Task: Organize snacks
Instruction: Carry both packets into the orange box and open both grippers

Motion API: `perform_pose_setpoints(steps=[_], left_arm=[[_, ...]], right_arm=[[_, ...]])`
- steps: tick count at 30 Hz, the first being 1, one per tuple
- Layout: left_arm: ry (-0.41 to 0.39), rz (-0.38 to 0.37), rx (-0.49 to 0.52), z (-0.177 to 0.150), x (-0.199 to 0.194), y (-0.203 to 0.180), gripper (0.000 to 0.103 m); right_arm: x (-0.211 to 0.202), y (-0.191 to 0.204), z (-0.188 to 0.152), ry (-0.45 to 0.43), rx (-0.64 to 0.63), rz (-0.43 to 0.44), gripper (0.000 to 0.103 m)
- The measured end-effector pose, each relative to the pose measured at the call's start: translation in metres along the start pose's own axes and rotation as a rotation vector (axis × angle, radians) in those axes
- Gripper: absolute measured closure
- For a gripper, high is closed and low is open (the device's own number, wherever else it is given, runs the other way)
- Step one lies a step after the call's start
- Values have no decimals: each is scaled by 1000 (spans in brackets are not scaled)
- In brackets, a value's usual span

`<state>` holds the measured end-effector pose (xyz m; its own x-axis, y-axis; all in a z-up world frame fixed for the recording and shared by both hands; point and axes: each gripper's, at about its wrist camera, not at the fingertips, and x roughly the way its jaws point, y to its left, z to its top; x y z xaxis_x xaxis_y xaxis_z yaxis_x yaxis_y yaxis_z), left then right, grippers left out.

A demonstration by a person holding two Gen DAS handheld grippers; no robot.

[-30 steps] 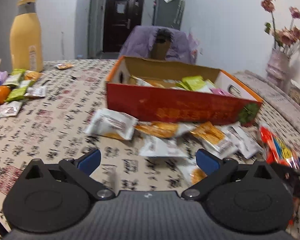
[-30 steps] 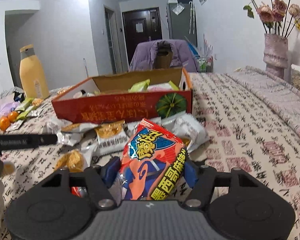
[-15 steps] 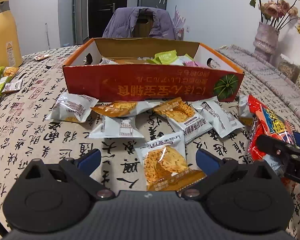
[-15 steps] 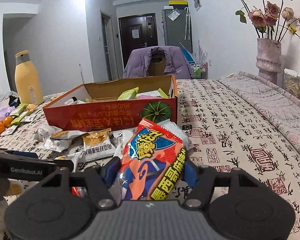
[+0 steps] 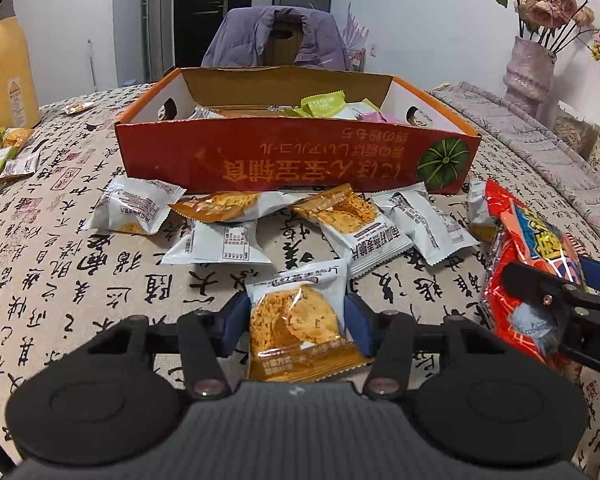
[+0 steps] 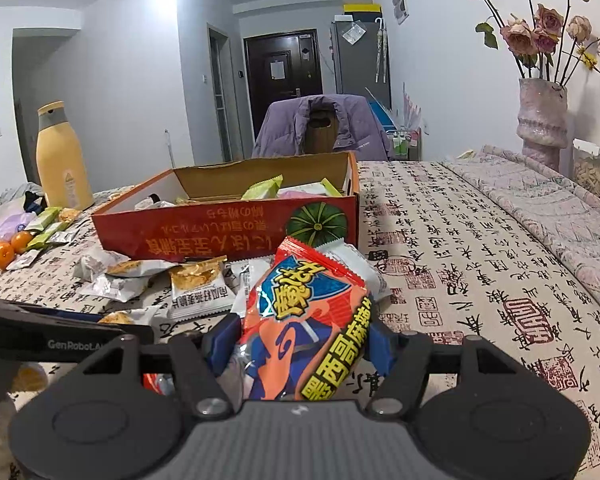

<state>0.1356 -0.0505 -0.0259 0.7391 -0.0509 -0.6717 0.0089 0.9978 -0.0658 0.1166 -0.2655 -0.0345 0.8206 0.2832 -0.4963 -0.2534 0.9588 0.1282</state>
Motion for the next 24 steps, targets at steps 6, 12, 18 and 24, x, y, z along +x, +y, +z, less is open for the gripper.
perform_pose_setpoints(steps=[6,12,18,24], left_arm=[[-35,-17,9,3,-12,3,54],[-108,-22,14,21,-31,7,54],[-188,-27,17,48,-45,11,54],[-243,-28,16,79,-46,15,54]], right_arm=[[0,1,4,-10,-6,6,38],[1,7,17,-43,-24,15,38],[9,17,41,-87,-41,32,38],[22,27,69,-132,-72,35,38]])
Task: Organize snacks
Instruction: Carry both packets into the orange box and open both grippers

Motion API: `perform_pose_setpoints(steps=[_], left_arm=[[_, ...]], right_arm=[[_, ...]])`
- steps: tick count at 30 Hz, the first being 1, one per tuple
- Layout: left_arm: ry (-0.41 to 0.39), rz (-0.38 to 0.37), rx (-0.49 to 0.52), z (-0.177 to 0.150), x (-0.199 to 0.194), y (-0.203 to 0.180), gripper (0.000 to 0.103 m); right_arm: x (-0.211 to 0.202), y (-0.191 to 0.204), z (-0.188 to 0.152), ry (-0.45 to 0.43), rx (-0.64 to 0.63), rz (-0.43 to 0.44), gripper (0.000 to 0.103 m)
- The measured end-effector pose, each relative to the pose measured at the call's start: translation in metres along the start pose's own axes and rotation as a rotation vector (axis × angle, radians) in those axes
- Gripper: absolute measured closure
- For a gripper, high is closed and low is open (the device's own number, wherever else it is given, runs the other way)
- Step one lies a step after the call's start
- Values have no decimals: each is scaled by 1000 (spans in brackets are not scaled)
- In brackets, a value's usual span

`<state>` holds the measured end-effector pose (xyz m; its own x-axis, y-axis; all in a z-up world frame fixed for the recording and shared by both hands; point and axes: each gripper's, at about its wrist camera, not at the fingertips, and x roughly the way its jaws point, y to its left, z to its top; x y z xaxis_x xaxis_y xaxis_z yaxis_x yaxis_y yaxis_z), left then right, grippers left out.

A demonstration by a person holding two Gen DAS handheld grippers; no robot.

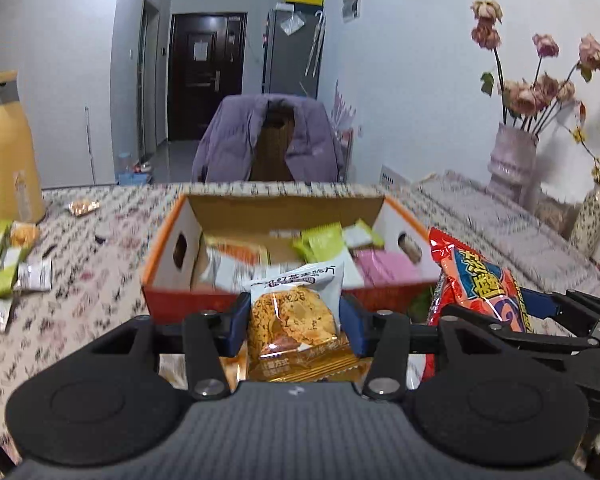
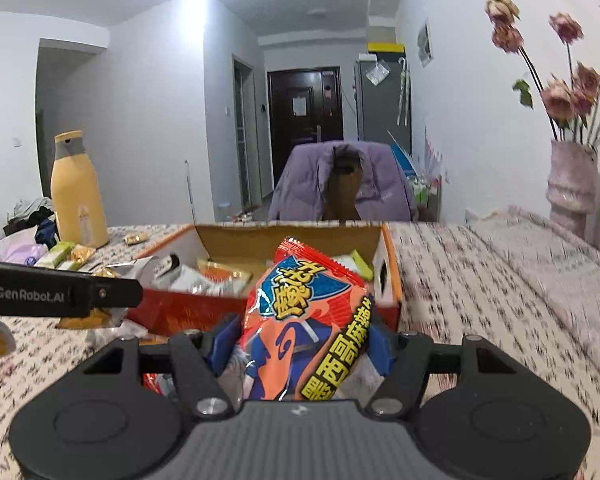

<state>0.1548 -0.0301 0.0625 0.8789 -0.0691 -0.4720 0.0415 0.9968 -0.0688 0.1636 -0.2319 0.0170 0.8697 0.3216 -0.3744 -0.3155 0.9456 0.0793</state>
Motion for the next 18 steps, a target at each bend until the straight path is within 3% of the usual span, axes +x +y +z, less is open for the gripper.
perform_pose_setpoints(steps=[10,18], left_arm=[[-45,43,-20,50,38,16,54],[-49,85,-51,76,84,31,54]], right_arm=[[45,-4,51,-40,-45,-11,38],[103,-12,76,-8,-52,-27,38]])
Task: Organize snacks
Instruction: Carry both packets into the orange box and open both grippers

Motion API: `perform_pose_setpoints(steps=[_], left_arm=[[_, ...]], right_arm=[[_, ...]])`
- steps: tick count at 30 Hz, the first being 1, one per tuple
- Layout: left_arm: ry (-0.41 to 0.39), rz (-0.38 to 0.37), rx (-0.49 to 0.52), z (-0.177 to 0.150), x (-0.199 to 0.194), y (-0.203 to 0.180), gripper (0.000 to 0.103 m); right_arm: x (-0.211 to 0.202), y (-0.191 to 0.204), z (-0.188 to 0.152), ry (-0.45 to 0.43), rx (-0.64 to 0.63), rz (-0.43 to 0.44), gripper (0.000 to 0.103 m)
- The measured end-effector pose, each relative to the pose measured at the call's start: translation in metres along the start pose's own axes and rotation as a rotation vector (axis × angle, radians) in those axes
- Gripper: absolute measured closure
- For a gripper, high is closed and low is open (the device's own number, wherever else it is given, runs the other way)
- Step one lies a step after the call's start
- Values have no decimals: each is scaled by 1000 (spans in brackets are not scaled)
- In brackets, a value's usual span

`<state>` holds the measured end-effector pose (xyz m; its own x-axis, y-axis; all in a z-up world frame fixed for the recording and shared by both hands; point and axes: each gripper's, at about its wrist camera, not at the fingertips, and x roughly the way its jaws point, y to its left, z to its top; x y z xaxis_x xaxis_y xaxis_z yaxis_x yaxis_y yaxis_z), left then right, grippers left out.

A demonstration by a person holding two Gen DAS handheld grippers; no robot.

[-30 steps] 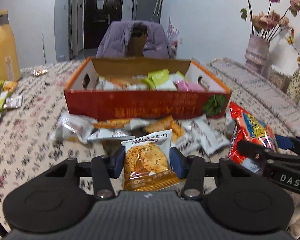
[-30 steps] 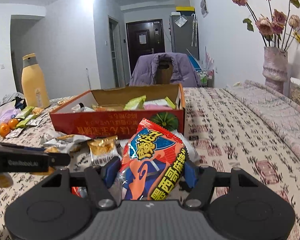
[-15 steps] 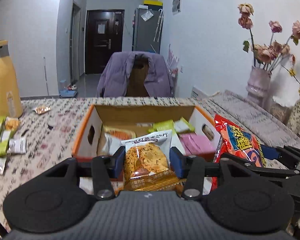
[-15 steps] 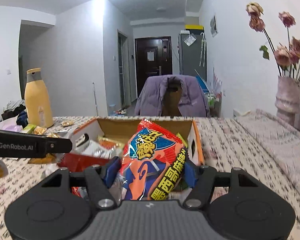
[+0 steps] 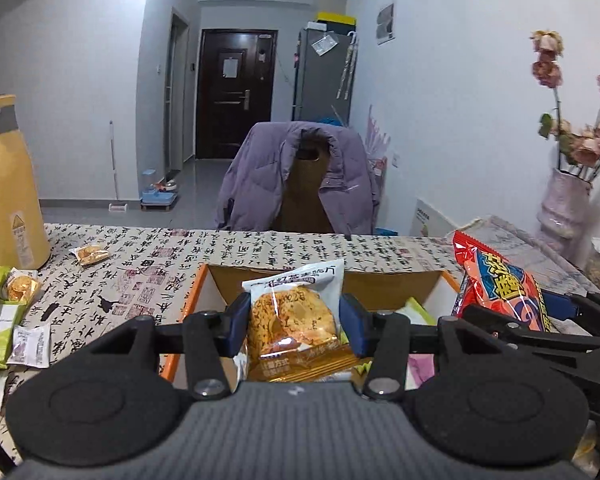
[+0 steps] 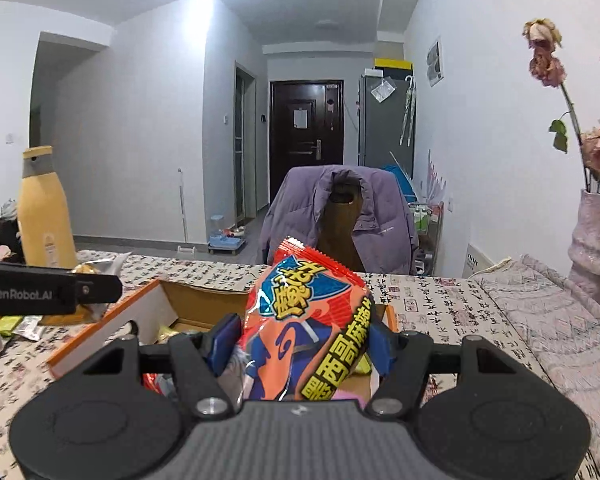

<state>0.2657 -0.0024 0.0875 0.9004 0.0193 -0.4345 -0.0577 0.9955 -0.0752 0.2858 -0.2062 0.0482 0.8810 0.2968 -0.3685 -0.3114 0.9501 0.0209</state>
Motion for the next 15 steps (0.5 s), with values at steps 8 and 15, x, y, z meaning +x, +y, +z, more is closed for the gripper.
perform_pose_setpoints(steps=[8,15], left_arm=[[21,56,-36,-17,48,16,54],[59,63,-9,-26,59,19,54]], right_arm=[[44,6,-11,34,-27,-20,38],[50,8,-19,53,-14,6,38]])
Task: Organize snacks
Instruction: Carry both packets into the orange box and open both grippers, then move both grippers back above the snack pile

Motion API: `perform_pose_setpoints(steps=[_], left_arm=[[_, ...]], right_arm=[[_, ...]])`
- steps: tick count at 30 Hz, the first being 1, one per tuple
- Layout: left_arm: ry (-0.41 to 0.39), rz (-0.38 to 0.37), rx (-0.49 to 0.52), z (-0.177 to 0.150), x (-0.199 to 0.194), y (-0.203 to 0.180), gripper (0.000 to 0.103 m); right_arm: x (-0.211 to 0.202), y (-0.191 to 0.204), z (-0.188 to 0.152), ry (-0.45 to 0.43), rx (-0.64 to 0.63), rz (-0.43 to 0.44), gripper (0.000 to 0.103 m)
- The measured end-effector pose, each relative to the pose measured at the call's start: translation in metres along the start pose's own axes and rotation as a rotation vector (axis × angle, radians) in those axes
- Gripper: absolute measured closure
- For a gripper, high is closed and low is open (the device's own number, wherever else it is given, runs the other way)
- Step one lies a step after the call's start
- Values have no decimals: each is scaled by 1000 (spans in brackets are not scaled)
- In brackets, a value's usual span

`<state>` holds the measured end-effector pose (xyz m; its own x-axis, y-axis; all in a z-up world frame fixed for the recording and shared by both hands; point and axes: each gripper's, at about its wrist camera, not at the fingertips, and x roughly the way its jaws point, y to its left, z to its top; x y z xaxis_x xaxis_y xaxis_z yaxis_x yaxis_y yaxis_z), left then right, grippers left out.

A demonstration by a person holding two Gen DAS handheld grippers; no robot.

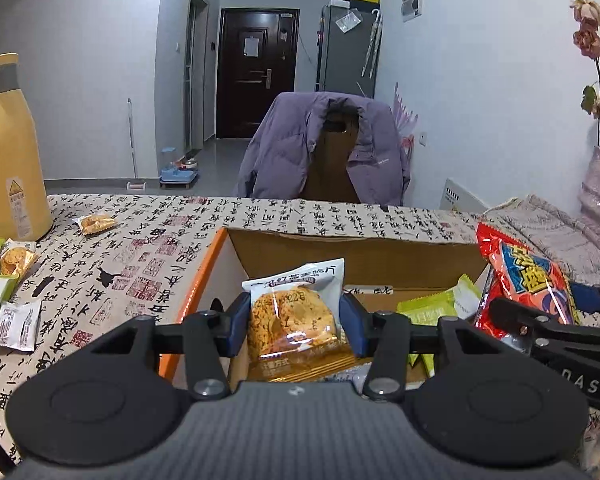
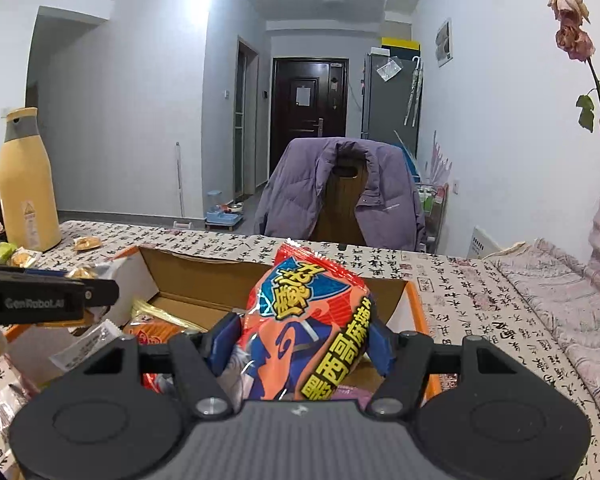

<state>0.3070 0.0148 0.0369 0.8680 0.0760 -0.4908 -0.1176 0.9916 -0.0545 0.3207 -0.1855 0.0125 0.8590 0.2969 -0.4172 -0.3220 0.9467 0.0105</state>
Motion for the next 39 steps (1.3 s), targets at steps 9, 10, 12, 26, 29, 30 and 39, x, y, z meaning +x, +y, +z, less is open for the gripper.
perform_pose_setpoints(steps=[9,10,12,26,29,30,39], left_arm=[[28,1,-17,-5,7,3,22],[21,8,-18,-5,6,2,13],[4,13,-11,-4,3,1,12],[-58,-10,-55,9,-21,-1,0],[-76,-15,-49,13,-33,-4,0],[-80,-16,-46,15,-37,-5,0],[-85,-13,-32,3,-73,-7,0]], right_arm=[[12,-7,-8,47,42,35,27],[11,-8,-9,46,50,37,26],[9,-10,-8,38,62,40,22],[-12,-12,7,10,86,31,0],[-22,-9,11,-1,80,25,0],[-25,-9,12,-4,82,23,0],[-61,-9,3,-6,90,23,0]])
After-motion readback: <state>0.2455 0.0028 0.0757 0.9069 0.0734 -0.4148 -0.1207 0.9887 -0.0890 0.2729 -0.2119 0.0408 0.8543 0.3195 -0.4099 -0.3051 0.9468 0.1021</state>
